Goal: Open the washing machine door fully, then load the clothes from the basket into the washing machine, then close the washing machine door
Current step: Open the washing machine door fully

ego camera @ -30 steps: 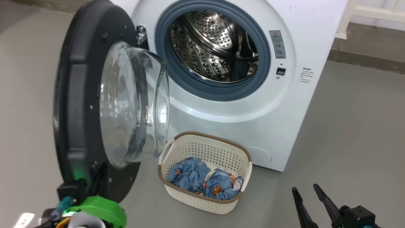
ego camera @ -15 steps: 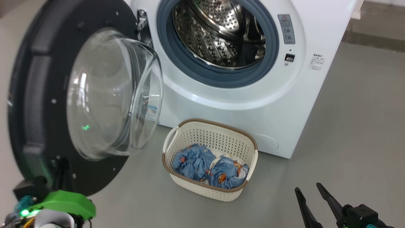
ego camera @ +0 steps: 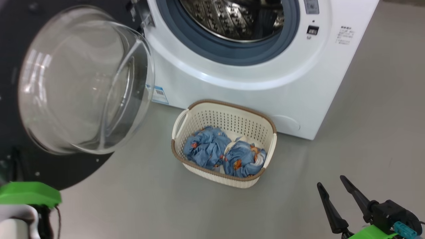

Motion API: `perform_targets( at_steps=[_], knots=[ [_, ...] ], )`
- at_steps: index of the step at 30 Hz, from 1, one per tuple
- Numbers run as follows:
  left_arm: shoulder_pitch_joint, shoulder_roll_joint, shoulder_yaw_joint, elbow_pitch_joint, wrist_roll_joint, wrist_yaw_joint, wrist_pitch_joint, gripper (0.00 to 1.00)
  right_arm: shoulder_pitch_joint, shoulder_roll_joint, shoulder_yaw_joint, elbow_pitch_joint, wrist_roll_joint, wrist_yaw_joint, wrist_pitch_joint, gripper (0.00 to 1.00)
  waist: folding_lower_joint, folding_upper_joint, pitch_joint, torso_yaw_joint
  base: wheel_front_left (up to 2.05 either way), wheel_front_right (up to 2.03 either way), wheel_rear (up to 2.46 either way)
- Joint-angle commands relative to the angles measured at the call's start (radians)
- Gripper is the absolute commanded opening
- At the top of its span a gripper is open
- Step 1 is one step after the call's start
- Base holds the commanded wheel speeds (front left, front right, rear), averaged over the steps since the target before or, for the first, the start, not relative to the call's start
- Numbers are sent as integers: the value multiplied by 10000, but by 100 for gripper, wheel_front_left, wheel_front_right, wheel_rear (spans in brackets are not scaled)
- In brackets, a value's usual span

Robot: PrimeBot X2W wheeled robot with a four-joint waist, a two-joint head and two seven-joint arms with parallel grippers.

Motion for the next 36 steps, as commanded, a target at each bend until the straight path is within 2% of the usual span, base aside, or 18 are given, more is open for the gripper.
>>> perform_targets(
  at_steps=[1, 10, 23, 36],
  knots=[
    [-515, 671, 567, -186, -39, 99, -65, 0, -315, -211, 270, -271, 72, 17, -120, 100, 0, -1, 392, 10, 0, 0, 0],
    [-1515, 1182, 1327, 447, 136, -68, -65, 0, -641, -803, 397, -503, 77, 17, -99, 100, 0, -1, 1378, 45, 0, 0, 0],
    [-2274, 1422, 2167, 1033, 379, -115, -65, 0, -762, -1425, 230, -979, 131, 17, 173, 100, 0, -1, 2049, -2, 0, 0, 0],
    [-2672, 1504, 2938, 1541, 717, -467, -65, 0, -705, -1508, 64, -1205, 120, 17, 307, 100, 0, -1, 2138, 6, 0, 0, 0]
  ],
)
